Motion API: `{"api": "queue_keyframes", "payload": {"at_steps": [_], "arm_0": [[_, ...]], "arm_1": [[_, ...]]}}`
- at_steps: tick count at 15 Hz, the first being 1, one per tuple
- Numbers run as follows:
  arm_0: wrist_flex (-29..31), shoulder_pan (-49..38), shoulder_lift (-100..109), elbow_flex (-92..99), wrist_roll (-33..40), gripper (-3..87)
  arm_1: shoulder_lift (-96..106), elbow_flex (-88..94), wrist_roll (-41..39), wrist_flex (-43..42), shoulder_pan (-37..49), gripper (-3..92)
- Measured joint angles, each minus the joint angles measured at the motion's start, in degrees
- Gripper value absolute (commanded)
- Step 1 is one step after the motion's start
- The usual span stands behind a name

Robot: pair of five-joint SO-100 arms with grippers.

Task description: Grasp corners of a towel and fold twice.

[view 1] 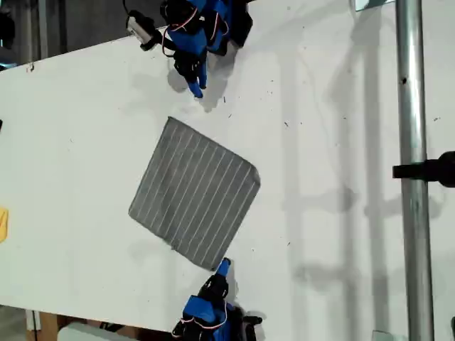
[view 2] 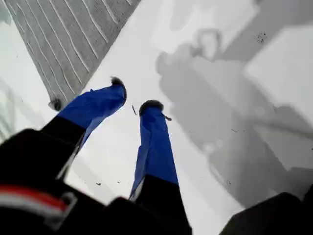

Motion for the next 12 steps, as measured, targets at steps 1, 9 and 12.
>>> {"api": "queue_keyframes", "payload": {"at_steps": [1,9,12], "arm_0": [[0.00,-0.53,0.00,0.00,-0.62,-2.5],[0.00,-5.45,0.00,0.00,-28.92,-2.5],[0.00,-7.12,0.00,0.00,-33.13,-2.7]], "arm_1": [[0.00,0.00,0.00,0.00,-0.53,-0.3],[0.00,0.00,-0.26,0.00,-6.94,-0.3],[0.00,0.00,-0.26,0.00,-6.94,-0.3]]}}
